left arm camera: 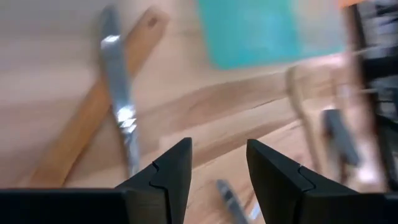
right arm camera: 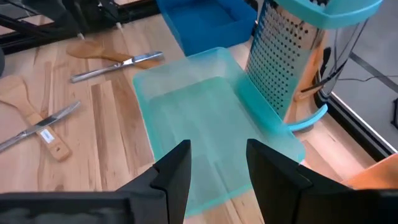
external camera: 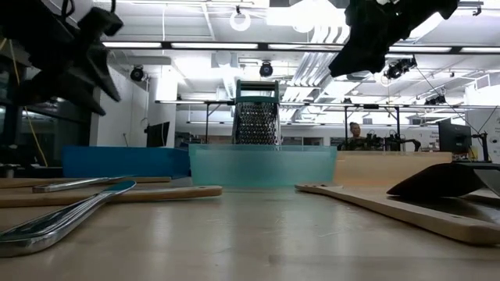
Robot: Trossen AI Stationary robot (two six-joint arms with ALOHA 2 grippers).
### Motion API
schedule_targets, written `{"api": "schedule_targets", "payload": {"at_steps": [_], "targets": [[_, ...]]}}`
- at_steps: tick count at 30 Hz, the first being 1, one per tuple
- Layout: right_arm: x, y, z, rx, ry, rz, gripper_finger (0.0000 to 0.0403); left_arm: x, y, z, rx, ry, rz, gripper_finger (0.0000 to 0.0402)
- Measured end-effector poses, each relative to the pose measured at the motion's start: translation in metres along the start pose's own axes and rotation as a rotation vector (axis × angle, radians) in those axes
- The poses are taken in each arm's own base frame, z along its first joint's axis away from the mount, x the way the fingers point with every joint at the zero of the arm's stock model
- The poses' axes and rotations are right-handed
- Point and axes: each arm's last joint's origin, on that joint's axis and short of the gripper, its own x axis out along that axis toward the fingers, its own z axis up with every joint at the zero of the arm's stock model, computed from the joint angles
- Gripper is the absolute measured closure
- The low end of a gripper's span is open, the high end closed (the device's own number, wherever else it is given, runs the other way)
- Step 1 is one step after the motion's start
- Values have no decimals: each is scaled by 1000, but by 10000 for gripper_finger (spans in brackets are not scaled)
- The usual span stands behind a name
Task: Pick & Place Kitchen Items
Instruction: Put the silver knife into the orange bin
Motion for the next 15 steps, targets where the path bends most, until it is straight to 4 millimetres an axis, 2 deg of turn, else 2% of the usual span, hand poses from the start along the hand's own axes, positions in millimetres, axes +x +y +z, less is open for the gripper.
{"api": "schedule_targets", "payload": {"at_steps": [8, 12, 15], "targets": [[0, -14, 1, -30, 10, 27, 256, 21, -29, -12, -36, 129, 285, 250], [0, -18, 0, -46, 17, 31, 256, 41, -44, -5, -37, 194, 374, 250], [-1, -21, -1, -39, 27, 27, 256, 56, -48, 5, -61, 250, 493, 250]]}}
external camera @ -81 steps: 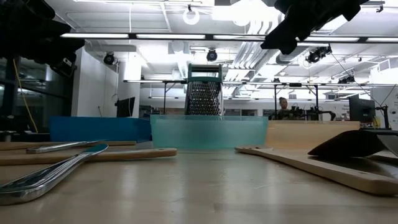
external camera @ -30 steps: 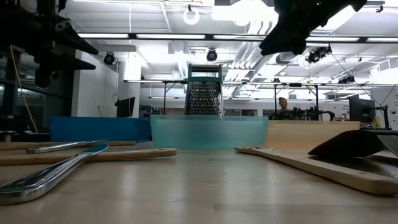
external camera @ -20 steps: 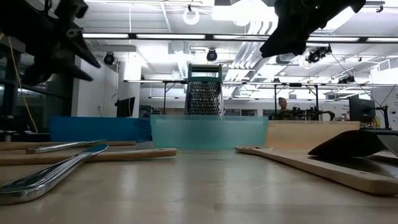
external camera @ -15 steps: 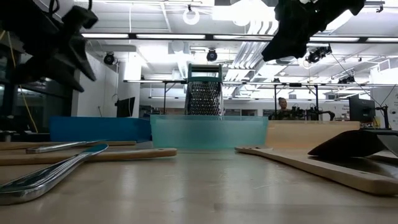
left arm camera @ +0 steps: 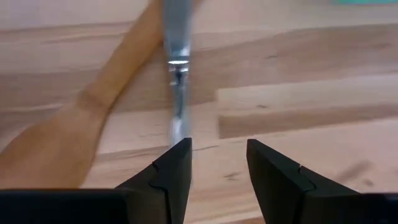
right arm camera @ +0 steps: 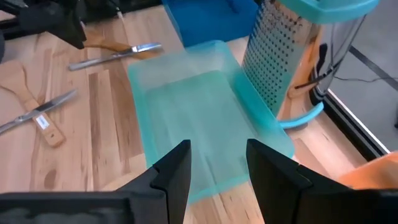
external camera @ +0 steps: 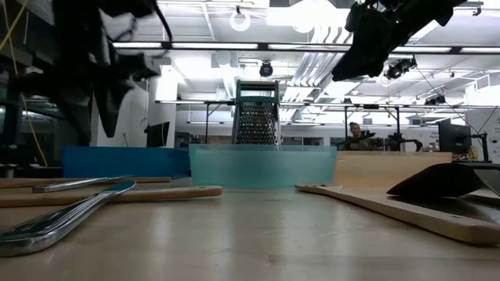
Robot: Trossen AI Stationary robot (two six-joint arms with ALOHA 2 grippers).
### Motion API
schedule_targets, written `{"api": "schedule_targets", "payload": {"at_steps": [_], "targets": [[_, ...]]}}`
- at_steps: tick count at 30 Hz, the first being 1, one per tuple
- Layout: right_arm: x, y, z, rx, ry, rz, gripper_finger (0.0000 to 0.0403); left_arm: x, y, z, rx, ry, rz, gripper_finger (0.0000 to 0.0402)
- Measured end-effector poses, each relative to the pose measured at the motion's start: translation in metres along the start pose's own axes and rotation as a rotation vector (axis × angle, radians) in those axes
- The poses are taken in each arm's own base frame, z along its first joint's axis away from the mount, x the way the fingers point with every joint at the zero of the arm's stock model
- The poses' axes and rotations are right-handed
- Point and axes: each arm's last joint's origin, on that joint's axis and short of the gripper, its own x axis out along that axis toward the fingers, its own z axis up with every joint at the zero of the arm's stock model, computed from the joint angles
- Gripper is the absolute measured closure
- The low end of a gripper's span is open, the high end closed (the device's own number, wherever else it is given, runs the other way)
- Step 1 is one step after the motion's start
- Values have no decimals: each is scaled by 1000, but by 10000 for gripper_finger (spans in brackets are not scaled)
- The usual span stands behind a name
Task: Pick & Place Kitchen Items
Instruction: Put the silver knife into the orange bin
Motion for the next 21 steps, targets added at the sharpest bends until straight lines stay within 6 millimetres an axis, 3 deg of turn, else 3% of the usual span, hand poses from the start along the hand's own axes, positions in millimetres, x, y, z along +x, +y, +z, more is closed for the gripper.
{"api": "schedule_targets", "payload": {"at_steps": [4, 9, 21], "targets": [[0, -3, -2, 8, 21, -11, 256, 11, -10, 10, 11, 46, 115, 250], [0, -4, -3, -1, 28, -16, 256, 22, -21, 20, 39, 43, 142, 250], [-1, -4, -3, -3, 36, -15, 256, 45, -25, 24, 54, 15, 228, 250]]}}
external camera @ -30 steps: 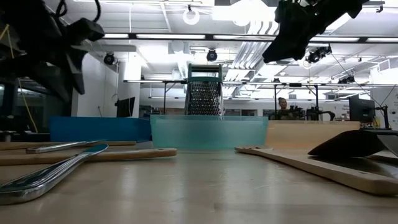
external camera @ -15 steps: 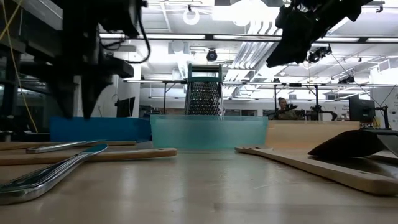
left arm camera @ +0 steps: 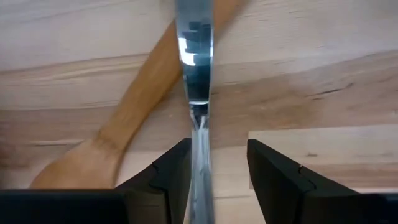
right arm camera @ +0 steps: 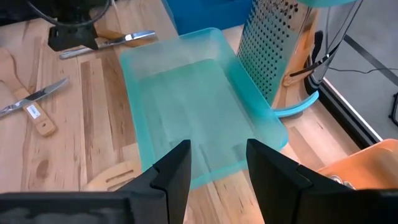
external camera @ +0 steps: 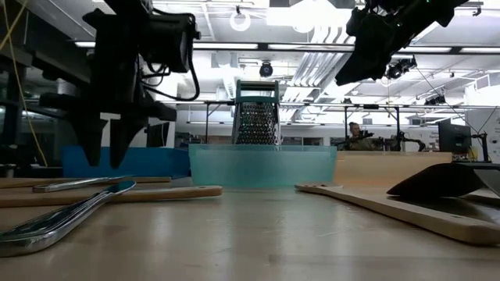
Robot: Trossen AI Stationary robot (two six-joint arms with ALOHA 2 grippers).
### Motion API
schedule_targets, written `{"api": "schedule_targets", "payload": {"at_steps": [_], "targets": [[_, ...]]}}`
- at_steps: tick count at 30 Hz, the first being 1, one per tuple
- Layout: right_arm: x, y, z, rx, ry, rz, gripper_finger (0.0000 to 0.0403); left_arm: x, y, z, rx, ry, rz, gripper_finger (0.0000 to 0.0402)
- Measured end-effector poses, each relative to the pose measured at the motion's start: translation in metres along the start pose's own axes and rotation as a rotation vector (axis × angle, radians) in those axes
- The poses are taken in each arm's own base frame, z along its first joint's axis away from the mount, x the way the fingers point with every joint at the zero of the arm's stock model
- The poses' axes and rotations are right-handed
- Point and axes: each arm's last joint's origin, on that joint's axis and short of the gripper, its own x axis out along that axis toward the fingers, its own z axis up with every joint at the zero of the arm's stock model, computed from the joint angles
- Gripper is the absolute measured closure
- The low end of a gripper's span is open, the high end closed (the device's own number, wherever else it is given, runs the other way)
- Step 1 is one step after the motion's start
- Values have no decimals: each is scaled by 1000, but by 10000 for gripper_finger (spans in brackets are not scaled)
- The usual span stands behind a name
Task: Pick & Place Kitchen Items
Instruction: Put the silver knife into the orange bin
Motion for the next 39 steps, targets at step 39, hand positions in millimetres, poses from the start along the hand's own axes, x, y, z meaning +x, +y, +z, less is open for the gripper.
{"api": "schedule_targets", "payload": {"at_steps": [39], "targets": [[0, 0, -2, 1, 17, 6, 256, 19, 5, -1, -25, -38, 8, 250]]}}
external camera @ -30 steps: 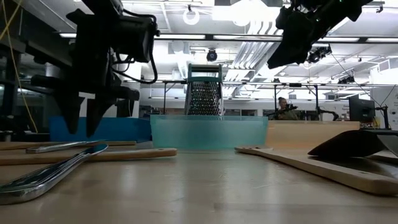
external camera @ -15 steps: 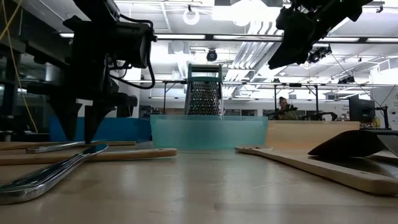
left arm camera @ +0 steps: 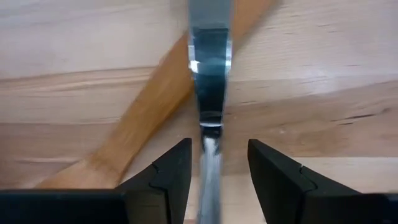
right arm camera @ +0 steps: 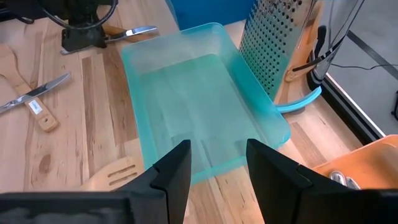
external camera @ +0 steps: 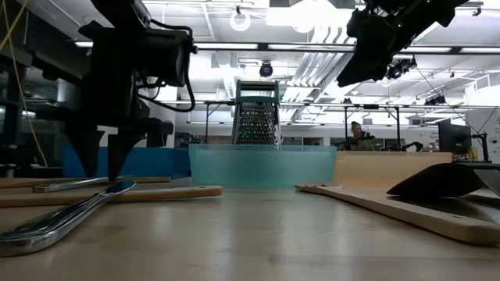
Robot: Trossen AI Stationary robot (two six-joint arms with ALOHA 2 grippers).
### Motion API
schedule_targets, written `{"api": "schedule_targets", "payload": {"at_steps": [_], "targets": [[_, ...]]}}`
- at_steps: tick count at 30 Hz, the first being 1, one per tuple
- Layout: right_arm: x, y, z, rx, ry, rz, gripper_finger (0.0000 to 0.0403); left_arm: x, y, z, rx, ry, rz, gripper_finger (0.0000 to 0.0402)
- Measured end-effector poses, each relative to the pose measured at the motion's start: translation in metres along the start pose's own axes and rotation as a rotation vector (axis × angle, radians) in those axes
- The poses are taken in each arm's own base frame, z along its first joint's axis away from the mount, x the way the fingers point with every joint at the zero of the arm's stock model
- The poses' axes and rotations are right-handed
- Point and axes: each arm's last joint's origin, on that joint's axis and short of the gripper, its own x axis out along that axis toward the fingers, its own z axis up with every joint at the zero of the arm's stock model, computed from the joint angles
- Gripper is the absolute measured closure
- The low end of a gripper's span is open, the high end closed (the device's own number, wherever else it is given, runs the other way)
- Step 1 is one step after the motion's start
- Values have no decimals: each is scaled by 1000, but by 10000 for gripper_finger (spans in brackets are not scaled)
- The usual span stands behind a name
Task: Pick & Place Kitchen Items
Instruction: Put the silver knife into the orange bin
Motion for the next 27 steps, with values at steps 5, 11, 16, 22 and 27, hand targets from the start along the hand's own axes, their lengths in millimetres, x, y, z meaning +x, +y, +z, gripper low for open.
{"api": "schedule_targets", "payload": {"at_steps": [5, 11, 16, 22, 27], "targets": [[0, 0, 0, 2, 3, 0, 256, 9, 5, -2, -24, 18, -9, 250], [0, 0, 0, 3, 4, 0, 256, 11, 7, -2, -26, 26, -3, 252], [0, 0, 0, 3, 4, 0, 256, 11, 6, -3, -25, 35, -6, 286], [0, 0, 0, 4, 4, 0, 256, 12, 6, -3, -8, 45, -10, 352], [0, 0, 0, 4, 4, 0, 256, 12, 7, -3, 23, 54, 1, 376]]}}
